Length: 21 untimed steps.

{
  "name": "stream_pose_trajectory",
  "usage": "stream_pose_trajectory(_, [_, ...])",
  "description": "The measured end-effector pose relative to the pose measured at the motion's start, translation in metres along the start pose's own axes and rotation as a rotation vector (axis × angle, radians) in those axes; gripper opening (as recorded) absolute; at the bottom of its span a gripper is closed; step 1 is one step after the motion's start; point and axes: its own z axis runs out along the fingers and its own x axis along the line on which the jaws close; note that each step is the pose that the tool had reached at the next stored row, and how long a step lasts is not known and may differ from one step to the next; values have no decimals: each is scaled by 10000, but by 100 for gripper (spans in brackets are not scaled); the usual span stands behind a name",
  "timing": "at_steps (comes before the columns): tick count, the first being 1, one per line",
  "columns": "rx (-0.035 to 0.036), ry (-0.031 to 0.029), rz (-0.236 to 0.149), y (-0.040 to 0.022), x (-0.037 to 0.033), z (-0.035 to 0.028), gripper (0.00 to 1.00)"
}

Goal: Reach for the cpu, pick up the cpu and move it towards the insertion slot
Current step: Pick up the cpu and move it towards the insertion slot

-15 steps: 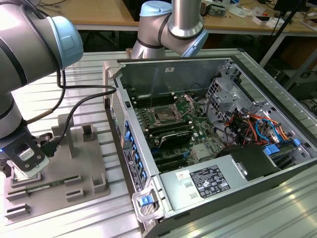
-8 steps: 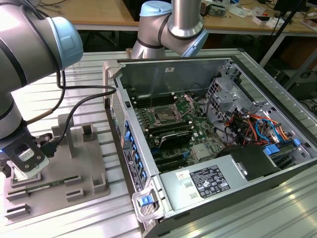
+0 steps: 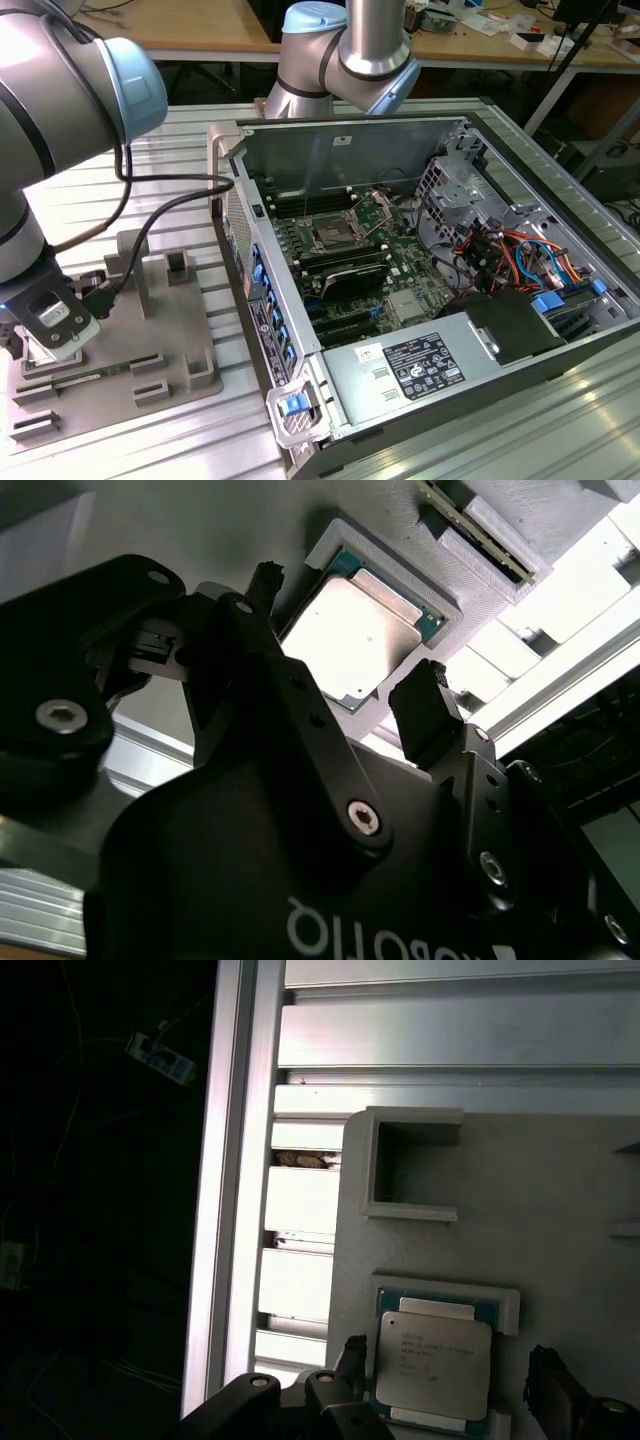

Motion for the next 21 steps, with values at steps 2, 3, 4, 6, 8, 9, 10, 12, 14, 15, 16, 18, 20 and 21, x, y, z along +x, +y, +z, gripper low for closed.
stream_pose_trajectory(2, [0, 0, 0, 0, 0, 19, 72])
stream_pose_trajectory(3, [0, -1, 1, -1, 0, 29, 72])
stream_pose_trajectory(4, [0, 0, 5, -1, 0, 34, 72])
stream_pose_trajectory(6, [0, -1, 57, 3, 2, 44, 72])
stream_pose_trajectory(8, [0, -1, 73, 3, 2, 45, 72])
stream_pose_trajectory(9, [-1, -2, 74, 3, 2, 46, 71])
stream_pose_trajectory(10, [-1, -3, 75, 3, 2, 46, 71])
stream_pose_trajectory(12, [-1, -3, 77, 3, 2, 46, 64])
stream_pose_trajectory(14, [-2, -7, 86, 4, 9, 49, 64])
stream_pose_trajectory(15, [-2, -6, 88, 4, 10, 48, 64])
stream_pose_trajectory(16, [0, -2, 92, 4, 13, 46, 64])
stream_pose_trajectory(18, [-1, -4, 103, 4, 16, 47, 64])
stream_pose_trajectory(20, [-2, -6, 159, 5, 22, 47, 64])
stream_pose_trajectory(21, [-2, -7, 179, 5, 25, 48, 64])
